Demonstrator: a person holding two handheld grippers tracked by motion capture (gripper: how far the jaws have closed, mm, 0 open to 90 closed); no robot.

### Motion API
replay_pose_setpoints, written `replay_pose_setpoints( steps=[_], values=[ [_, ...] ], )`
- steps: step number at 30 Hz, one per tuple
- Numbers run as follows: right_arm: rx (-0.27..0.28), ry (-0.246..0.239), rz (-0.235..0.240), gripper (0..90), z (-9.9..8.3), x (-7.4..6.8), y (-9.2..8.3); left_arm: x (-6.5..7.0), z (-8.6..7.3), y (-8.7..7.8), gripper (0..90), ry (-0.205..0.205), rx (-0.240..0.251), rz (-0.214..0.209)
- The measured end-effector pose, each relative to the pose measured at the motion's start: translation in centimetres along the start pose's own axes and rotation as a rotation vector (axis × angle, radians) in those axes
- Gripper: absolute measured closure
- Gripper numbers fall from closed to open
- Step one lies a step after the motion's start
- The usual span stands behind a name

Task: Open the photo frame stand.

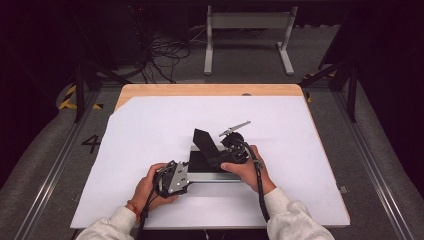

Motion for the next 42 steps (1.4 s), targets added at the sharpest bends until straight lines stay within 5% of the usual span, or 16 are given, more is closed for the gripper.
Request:
replay_pose_setpoints(
  steps=[9,16,27,30,34,42],
  values=[
    [-0.026,0.027,0.031,44.8,0.2,0.0,-0.5,-0.2,0.8,-0.8,57.3,0.051,0.047,0.015],
    [-0.021,0.024,0.03,39.2,0.6,0.0,-0.7,-0.8,1.1,-0.8,59.3,0.026,0.085,0.0],
    [-0.002,0.014,0.016,45.6,1.2,0.5,-2.0,-1.0,1.7,-0.9,59.9,-0.002,0.114,-0.024],
    [0.008,0.019,0.015,45.6,1.4,0.7,-2.1,-1.1,2.1,-0.7,57.4,-0.051,0.133,-0.085],
    [0.006,0.017,0.021,45.5,1.5,0.6,-2.1,-1.1,2.5,-0.2,56.8,-0.05,0.148,-0.104],
    [0.123,0.003,0.006,36.1,1.9,1.6,-4.1,-1.7,2.7,0.0,57.3,-0.079,0.159,-0.136]
  ],
)
Point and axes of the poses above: each handheld gripper's, and its own axes: y roughly forward along the jaws, z roughly out of its top, x roughly to its right, the point moved 8 cm from there along y, roughly forward along the jaws, and after that the axes turned 6 degrees about -y, right-handed, at the moved point
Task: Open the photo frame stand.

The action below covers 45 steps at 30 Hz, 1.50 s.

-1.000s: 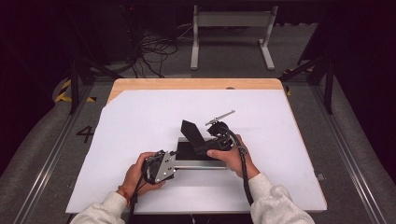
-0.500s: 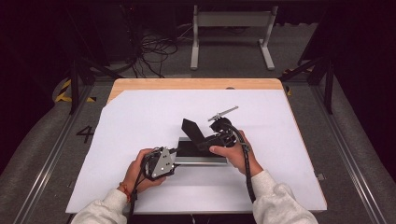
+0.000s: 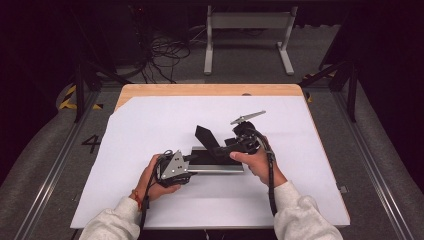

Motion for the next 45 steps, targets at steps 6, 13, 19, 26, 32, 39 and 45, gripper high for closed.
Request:
replay_pose_setpoints(
  steps=[6,13,19,26,32,39,45],
  values=[
    [0.063,-0.11,-0.122,37.7,-1.2,1.6,-2.9,-0.1,0.1,0.0,57.6,-0.011,0.003,-0.009],
    [0.094,-0.2,-0.199,41.3,-3.6,3.1,-5.0,-0.4,0.3,-0.1,58.2,-0.034,0.007,-0.007],
    [0.151,-0.235,-0.201,49.6,-5.1,3.1,-5.6,-0.4,0.4,-0.1,58.3,-0.048,0.005,-0.01],
    [0.129,-0.28,-0.173,51.9,-7.1,2.5,-4.8,-0.7,0.6,-0.1,59.0,-0.076,0.013,-0.016],
    [0.178,-0.288,-0.15,53.6,-7.2,2.0,-4.6,-1.1,0.6,-0.2,59.5,-0.092,0.017,-0.013],
    [0.159,-0.293,-0.156,53.1,-7.9,2.1,-4.4,-1.2,0.6,-0.3,59.8,-0.102,0.017,-0.014],
    [0.164,-0.328,-0.144,52.6,-7.9,1.4,-3.9,-1.2,0.6,-0.3,59.8,-0.104,0.014,-0.013]
  ],
)
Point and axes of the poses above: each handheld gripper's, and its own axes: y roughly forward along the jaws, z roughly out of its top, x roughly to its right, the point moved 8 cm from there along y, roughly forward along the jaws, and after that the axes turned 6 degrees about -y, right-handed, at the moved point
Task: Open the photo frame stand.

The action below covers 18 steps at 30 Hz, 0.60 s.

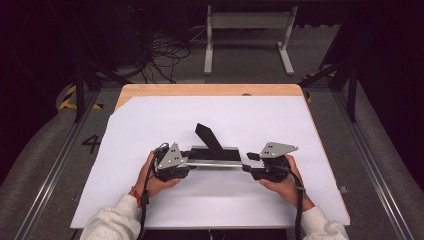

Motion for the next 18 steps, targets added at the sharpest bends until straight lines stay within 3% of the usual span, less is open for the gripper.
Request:
replay_pose_setpoints(
  steps=[6,8,18],
  values=[
    [0.031,-0.042,-0.018,57.6,0.5,-0.4,0.1,0.0,0.0,0.0,60.0,0.0,-0.002,0.003],
    [0.045,-0.077,-0.019,60.5,0.7,-0.9,0.1,0.0,0.0,0.0,60.0,0.005,-0.004,0.004],
    [0.064,-0.102,-0.009,68.3,1.1,-1.4,0.1,-0.2,0.1,-0.1,60.3,-0.011,0.004,0.004]
  ],
)
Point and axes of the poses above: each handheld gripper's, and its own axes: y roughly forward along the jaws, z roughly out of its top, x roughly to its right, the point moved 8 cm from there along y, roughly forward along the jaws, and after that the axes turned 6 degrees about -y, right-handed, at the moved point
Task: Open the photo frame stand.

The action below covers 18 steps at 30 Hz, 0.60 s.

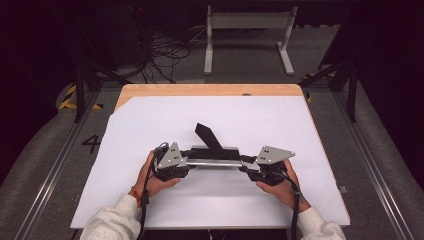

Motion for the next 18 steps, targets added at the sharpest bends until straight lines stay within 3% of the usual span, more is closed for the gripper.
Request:
replay_pose_setpoints(
  steps=[18],
  values=[
    [0.017,0.009,0.011,73.4,0.15,-0.07,0.14,-0.69,-0.37,-0.64,61.0,-0.004,-0.012,0.022]
  ],
)
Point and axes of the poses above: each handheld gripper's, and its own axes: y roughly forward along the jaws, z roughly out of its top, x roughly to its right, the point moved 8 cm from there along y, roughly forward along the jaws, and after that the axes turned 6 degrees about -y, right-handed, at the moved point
